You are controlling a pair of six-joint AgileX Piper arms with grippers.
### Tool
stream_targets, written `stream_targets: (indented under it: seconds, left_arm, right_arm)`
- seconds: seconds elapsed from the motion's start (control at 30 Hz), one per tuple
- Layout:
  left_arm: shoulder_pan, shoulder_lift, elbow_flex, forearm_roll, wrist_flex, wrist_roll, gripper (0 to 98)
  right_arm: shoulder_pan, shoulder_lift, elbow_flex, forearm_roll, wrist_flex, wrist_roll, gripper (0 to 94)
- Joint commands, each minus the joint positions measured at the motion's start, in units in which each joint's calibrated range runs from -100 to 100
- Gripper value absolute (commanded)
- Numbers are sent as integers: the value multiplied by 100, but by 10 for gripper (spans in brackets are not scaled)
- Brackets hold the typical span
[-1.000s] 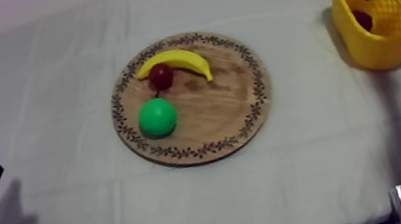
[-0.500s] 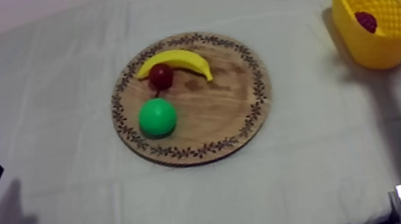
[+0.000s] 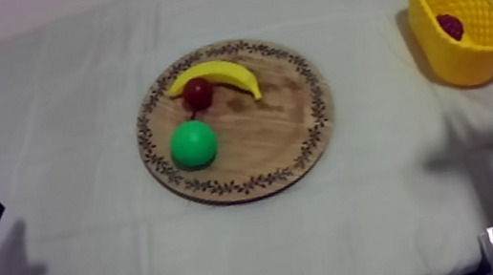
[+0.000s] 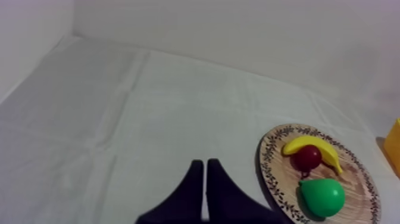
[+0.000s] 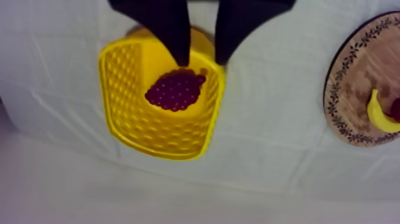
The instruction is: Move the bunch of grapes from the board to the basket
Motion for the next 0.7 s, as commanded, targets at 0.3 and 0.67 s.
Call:
stream_targets:
  seconds: [0.3, 0.67]
  left_arm:
    - [-1, 0, -1, 0, 0, 1, 1]
    - [-1, 0, -1, 0, 0, 1, 1]
  right_arm:
    - [-1, -2371, 2432, -302, -1175, 353, 6]
    - [-48, -3232, 2648, -316, -489, 127, 4]
